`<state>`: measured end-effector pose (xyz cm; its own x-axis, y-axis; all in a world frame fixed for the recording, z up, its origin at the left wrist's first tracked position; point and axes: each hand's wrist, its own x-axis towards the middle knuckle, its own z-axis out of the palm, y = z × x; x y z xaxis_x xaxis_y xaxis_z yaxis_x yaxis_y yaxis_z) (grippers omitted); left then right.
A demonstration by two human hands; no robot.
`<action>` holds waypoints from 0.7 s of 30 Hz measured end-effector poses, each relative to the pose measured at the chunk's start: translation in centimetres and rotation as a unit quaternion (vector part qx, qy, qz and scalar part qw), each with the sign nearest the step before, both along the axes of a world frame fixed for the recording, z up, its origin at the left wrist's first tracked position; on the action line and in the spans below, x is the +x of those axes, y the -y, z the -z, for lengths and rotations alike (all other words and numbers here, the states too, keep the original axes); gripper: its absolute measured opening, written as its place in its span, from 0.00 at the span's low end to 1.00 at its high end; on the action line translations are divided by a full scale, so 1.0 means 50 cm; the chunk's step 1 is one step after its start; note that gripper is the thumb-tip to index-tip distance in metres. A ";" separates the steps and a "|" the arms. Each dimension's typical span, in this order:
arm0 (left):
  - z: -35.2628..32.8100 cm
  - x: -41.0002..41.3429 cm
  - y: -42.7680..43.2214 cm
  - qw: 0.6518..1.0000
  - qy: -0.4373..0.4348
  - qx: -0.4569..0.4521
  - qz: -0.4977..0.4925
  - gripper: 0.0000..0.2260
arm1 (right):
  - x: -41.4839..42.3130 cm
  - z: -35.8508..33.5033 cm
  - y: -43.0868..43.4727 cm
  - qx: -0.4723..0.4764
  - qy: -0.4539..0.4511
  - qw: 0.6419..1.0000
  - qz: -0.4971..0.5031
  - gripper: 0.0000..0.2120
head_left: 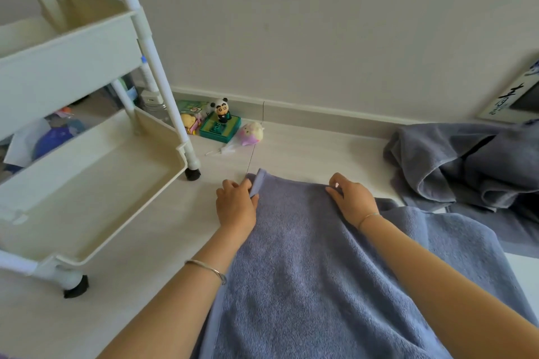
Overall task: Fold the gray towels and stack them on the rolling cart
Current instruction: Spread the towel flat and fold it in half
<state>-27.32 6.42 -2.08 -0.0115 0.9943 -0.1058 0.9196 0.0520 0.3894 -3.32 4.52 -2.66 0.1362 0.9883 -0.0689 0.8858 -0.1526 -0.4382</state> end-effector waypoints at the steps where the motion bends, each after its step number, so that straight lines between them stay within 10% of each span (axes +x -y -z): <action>1: 0.000 0.000 -0.003 1.000 0.029 -0.005 -0.007 0.08 | 0.001 0.001 -0.003 -0.001 0.008 1.000 -0.005 0.09; 21: 0.038 -0.060 0.005 0.928 0.353 0.118 -0.030 0.08 | 0.074 0.003 0.035 0.000 -0.110 0.991 -0.075 0.12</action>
